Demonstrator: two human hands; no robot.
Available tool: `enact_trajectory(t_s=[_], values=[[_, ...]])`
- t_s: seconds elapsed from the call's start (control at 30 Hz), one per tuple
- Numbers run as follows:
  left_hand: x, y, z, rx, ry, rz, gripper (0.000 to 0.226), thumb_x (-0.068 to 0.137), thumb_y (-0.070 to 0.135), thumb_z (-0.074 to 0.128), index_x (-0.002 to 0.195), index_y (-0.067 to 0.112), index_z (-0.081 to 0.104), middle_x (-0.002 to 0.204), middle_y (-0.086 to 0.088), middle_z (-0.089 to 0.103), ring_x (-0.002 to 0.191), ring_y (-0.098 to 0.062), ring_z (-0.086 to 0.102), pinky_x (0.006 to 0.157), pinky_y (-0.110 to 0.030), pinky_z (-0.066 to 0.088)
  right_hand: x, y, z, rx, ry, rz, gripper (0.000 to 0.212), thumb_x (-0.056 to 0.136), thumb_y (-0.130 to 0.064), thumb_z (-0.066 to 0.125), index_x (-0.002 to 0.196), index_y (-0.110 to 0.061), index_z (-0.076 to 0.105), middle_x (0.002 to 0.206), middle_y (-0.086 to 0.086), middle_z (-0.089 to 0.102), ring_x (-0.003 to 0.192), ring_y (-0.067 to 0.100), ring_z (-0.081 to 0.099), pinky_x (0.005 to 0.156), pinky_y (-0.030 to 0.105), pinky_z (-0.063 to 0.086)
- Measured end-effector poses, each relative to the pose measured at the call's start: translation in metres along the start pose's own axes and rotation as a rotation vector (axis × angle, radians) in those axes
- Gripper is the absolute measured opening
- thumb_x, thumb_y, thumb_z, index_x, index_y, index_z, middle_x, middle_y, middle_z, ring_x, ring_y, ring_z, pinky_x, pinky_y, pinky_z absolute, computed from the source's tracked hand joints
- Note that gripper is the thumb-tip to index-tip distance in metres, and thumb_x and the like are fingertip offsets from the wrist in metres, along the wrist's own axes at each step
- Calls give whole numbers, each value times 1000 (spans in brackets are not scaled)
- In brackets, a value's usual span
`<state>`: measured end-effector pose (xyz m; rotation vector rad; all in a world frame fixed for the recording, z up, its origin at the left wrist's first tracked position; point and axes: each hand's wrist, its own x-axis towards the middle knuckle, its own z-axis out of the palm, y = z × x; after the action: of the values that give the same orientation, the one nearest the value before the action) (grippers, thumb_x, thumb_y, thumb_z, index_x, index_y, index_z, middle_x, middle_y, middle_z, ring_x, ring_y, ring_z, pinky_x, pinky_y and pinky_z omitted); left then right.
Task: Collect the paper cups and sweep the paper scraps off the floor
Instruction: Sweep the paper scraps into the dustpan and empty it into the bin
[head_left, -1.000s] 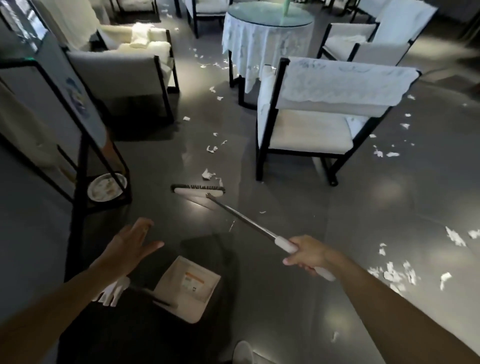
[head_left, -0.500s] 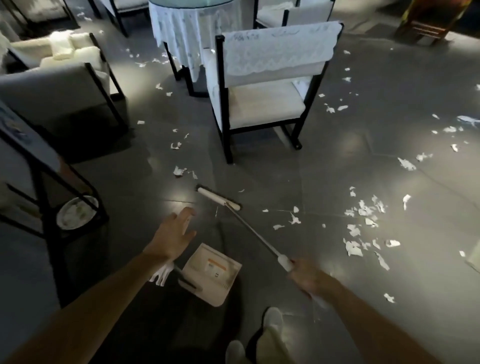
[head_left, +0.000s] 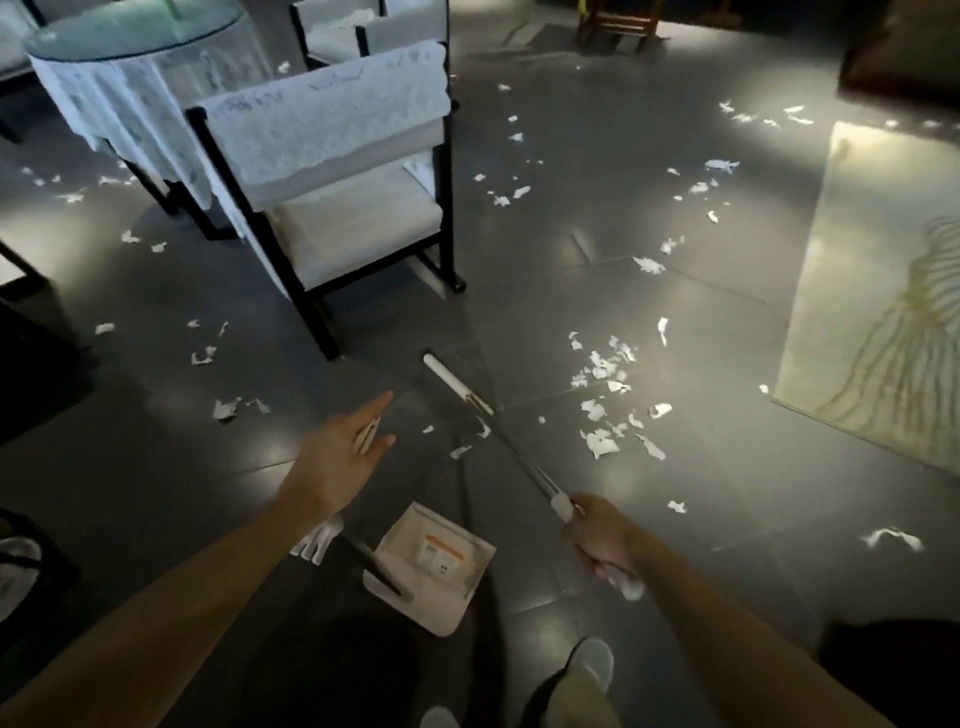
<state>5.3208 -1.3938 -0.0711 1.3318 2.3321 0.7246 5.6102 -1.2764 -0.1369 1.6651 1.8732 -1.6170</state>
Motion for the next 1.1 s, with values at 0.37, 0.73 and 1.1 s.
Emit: enact_trajectory(t_s=[0.37,0.73,1.1], values=[[107,161,93,71,-120,193,61,88,31,63,142,37,34,100,-5,50,96,-25,53,82,-29,37,6,40,-182,91,196,-52,24,96,-9,46,118,-16,48,75,6,57,45,12,47,39,22,41],[229,318,166,128,-114,372,48,92,13,50,137,28,42,113,-16,54,103,-37,54,88,-40,42,26,74,-335,134,297,-12,21,97,-13,48,118,-13,49,77,3,50,55,13,48,43,17,43],[438,426,227,92,-107,322,41,92,17,51,131,29,43,119,-17,56,103,-41,55,92,-44,46,180,10,-532,318,412,-78,32,98,-18,49,130,-23,49,59,3,40,43,12,35,35,21,36]])
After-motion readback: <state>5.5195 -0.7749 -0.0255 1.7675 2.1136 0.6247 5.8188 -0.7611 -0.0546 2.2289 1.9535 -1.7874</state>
